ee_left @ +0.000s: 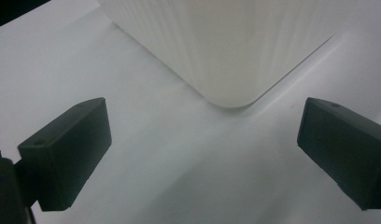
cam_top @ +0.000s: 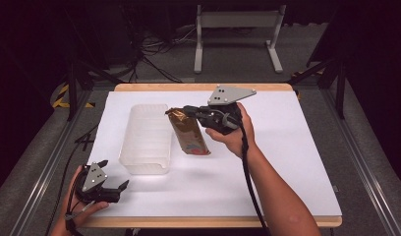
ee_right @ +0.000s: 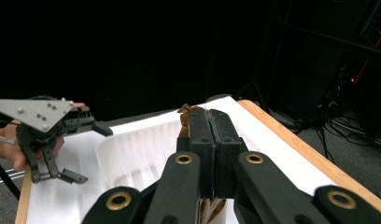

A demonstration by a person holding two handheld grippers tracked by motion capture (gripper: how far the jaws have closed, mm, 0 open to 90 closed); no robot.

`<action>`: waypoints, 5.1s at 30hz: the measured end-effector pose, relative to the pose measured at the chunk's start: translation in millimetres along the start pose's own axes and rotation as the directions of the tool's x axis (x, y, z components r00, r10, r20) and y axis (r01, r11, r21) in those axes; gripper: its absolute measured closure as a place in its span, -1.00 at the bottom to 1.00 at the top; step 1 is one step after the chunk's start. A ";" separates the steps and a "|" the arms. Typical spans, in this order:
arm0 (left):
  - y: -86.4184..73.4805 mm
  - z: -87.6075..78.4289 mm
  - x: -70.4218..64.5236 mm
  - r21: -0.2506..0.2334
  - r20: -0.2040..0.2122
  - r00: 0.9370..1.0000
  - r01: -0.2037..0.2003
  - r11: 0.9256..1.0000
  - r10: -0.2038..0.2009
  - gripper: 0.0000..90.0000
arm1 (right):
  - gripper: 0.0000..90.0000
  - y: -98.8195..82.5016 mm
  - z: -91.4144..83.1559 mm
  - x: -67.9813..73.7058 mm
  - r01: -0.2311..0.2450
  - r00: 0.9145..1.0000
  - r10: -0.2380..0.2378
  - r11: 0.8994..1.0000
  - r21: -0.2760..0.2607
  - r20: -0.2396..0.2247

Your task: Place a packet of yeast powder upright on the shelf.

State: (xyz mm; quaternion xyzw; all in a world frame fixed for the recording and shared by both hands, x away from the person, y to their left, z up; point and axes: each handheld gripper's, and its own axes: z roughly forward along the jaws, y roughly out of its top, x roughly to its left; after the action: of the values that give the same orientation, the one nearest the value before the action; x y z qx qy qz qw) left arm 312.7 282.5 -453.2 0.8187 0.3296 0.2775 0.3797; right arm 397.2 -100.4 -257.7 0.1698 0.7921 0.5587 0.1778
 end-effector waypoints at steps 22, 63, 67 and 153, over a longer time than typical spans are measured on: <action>-3.0 -3.9 2.5 -0.001 0.000 1.000 0.010 1.000 -0.010 -0.92 | 0.98 22.9 62.9 7.5 -0.011 0.995 0.005 0.998 -0.055 -0.096; -5.5 -6.4 1.2 -0.002 -0.005 1.000 0.013 1.000 -0.013 -0.92 | 0.97 3.3 134.7 32.7 -0.023 0.982 0.021 1.000 -0.008 -0.190; -5.3 -6.0 0.7 0.003 -0.003 1.000 0.012 1.000 -0.012 -0.92 | 0.97 -1.1 133.0 30.7 -0.023 0.982 0.023 1.000 -0.002 -0.189; -3.4 -3.4 0.3 0.018 -0.006 1.000 -0.002 1.000 0.002 -0.92 | 0.39 -15.1 61.1 23.4 0.115 0.992 -0.122 0.983 0.141 0.041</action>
State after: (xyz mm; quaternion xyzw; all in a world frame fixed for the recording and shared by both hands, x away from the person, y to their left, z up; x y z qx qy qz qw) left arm 309.3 285.9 -454.0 0.8216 0.3325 0.2773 0.3708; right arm 404.3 -43.9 -293.1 0.1484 0.8330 0.4863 0.2181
